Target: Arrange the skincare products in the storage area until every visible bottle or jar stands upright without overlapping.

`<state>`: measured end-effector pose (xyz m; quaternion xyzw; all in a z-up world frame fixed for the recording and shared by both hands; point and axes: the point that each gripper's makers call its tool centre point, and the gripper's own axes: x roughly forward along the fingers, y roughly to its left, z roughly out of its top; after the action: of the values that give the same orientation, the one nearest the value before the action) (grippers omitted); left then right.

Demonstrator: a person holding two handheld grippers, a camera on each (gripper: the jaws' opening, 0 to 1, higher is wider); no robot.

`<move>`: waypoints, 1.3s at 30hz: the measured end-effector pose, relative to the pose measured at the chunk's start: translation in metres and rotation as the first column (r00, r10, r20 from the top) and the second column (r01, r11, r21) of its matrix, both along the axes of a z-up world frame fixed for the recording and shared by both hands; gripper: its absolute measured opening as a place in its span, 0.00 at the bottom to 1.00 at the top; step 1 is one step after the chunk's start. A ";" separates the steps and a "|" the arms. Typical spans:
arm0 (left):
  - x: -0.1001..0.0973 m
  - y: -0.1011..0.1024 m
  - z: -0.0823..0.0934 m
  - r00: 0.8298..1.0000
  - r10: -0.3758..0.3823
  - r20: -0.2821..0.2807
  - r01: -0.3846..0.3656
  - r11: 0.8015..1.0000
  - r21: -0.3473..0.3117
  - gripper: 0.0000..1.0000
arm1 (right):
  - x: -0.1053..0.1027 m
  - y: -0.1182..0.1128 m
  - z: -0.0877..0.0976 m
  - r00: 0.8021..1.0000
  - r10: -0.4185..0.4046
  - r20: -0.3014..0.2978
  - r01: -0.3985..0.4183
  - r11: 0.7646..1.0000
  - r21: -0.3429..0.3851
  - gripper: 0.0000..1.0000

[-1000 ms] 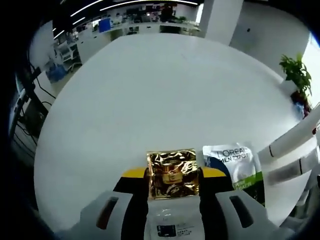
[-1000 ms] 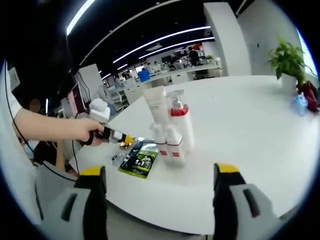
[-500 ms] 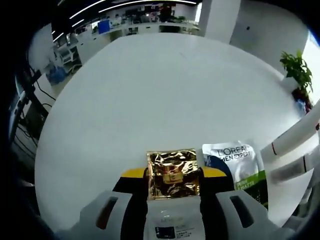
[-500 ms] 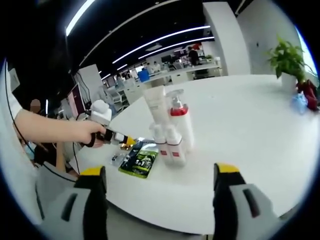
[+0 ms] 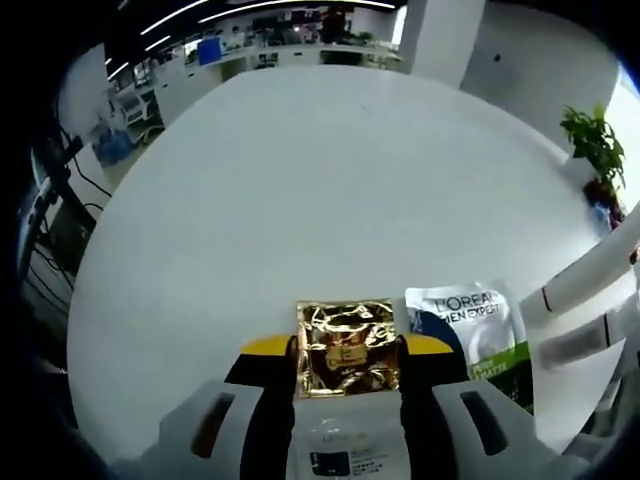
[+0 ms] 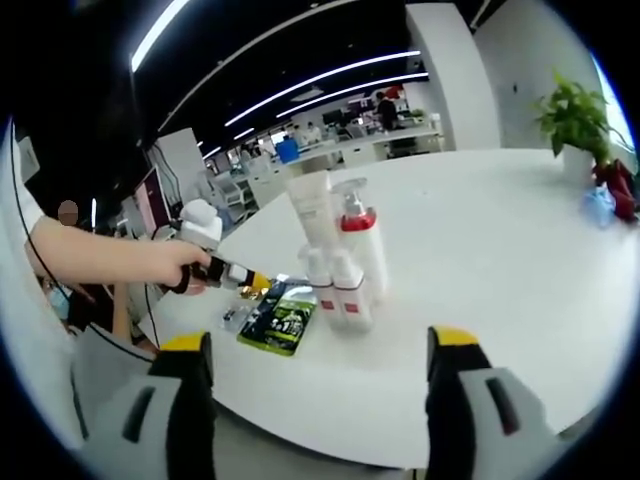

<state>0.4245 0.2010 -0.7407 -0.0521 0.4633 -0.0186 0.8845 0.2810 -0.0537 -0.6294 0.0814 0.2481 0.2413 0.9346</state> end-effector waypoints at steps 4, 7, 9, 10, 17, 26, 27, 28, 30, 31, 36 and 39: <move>-0.003 0.000 0.001 1.000 0.005 -0.008 -0.005 1.000 -0.009 0.40 | 0.000 0.000 0.000 1.000 0.001 0.001 -0.001 1.000 0.000 0.89; -0.004 0.002 0.003 1.000 0.004 -0.005 -0.004 1.000 -0.008 0.40 | 0.000 0.002 0.001 1.000 0.006 0.002 -0.006 1.000 -0.004 0.89; -0.005 0.007 0.006 1.000 0.012 -0.003 -0.012 1.000 -0.005 0.41 | -0.001 0.002 0.001 1.000 0.009 0.002 -0.009 1.000 -0.006 0.89; -0.006 0.008 0.008 1.000 0.016 -0.001 -0.016 1.000 -0.009 0.41 | -0.001 0.003 0.001 1.000 0.011 0.004 -0.011 1.000 -0.006 0.89; -0.013 0.022 0.028 0.999 0.027 0.031 -0.026 0.999 -0.035 0.47 | 0.000 0.004 0.004 1.000 0.011 0.013 -0.011 1.000 -0.002 0.89; -0.029 0.039 0.053 0.995 -0.003 0.097 0.009 0.998 -0.063 0.57 | -0.001 0.008 0.005 0.999 0.032 0.019 -0.032 0.999 0.007 0.90; -0.031 0.040 0.055 0.994 -0.007 0.105 0.014 0.998 -0.066 0.58 | -0.002 0.008 0.005 0.999 0.036 0.020 -0.036 0.999 0.007 0.90; -0.034 0.041 0.057 0.994 -0.012 0.111 0.019 0.998 -0.067 0.59 | -0.002 0.009 0.005 0.999 0.039 0.020 -0.039 0.999 0.006 0.90; -0.042 0.043 0.061 0.992 -0.020 0.124 0.029 0.997 -0.075 0.60 | -0.002 0.010 0.004 0.999 0.047 0.017 -0.047 0.999 0.005 0.91; -0.046 0.044 0.064 0.990 -0.026 0.139 0.038 0.996 -0.082 0.62 | -0.003 0.010 0.004 0.999 0.049 0.017 -0.049 0.999 0.005 0.91; -0.065 0.046 0.074 0.979 -0.067 0.190 0.088 0.991 -0.102 0.67 | -0.003 0.010 0.004 0.999 0.045 0.015 -0.046 0.999 0.011 0.91; -0.081 0.040 0.078 0.964 -0.151 0.218 0.178 0.978 -0.113 0.71 | -0.003 0.009 0.004 0.999 0.039 0.012 -0.039 0.999 0.018 0.91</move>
<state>0.3438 0.2408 -0.6626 -0.0692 0.3688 -0.1279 0.9181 0.2784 -0.0450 -0.6253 0.0838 0.2422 0.2623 0.9303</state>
